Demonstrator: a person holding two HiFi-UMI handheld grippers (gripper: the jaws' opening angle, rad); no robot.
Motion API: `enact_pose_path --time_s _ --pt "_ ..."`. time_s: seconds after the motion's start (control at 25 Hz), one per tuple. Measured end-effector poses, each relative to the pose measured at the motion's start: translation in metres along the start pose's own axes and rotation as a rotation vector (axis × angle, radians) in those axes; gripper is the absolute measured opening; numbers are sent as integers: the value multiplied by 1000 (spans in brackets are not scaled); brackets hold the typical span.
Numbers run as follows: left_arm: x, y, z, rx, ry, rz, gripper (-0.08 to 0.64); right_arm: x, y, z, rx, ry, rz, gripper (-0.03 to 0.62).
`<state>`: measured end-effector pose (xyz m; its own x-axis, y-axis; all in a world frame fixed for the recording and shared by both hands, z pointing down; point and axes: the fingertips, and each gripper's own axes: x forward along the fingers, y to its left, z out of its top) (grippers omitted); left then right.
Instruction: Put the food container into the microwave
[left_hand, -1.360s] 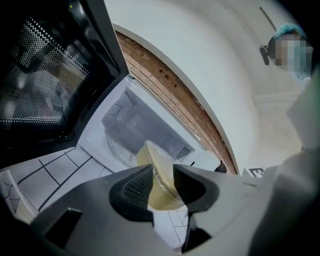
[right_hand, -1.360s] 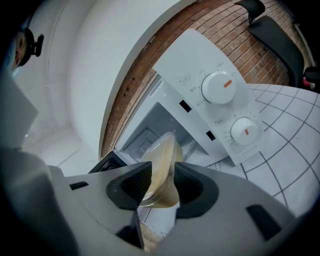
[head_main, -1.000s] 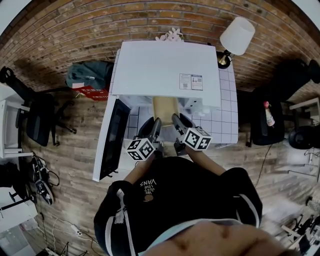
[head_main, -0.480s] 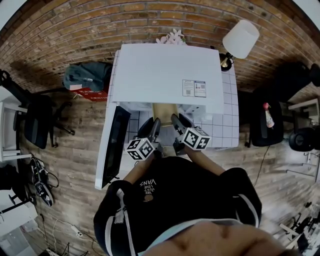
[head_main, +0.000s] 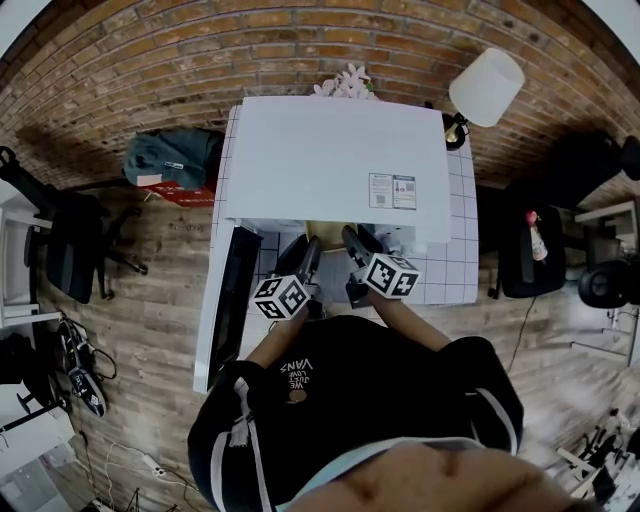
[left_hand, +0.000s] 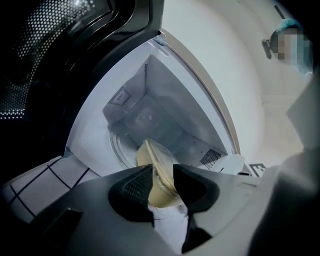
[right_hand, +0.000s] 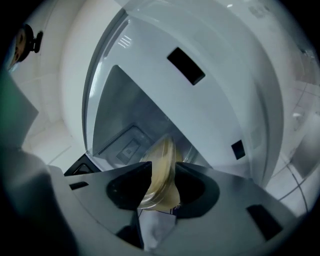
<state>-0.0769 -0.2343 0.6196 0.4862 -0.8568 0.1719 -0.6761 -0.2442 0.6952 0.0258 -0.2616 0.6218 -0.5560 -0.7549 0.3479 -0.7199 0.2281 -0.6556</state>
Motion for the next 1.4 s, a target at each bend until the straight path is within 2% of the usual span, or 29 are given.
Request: enact_pose_path --time_s 0.44,0.68,0.84,1.04,1.4 --pt "12 9 9 21 9 7 130 14 0 3 13 -16 -6 132" --pt "14 10 9 2 18 -7 133 16 2 4 10 -21 -19 149" --pt "14 11 5 -22 32 -18 167 15 4 6 14 -33 -27 179" --pt "11 11 4 -27 32 -10 199 9 5 7 20 -50 -24 183" --pt "-4 8 0 6 26 17 201 -10 6 4 7 -54 -22 183"
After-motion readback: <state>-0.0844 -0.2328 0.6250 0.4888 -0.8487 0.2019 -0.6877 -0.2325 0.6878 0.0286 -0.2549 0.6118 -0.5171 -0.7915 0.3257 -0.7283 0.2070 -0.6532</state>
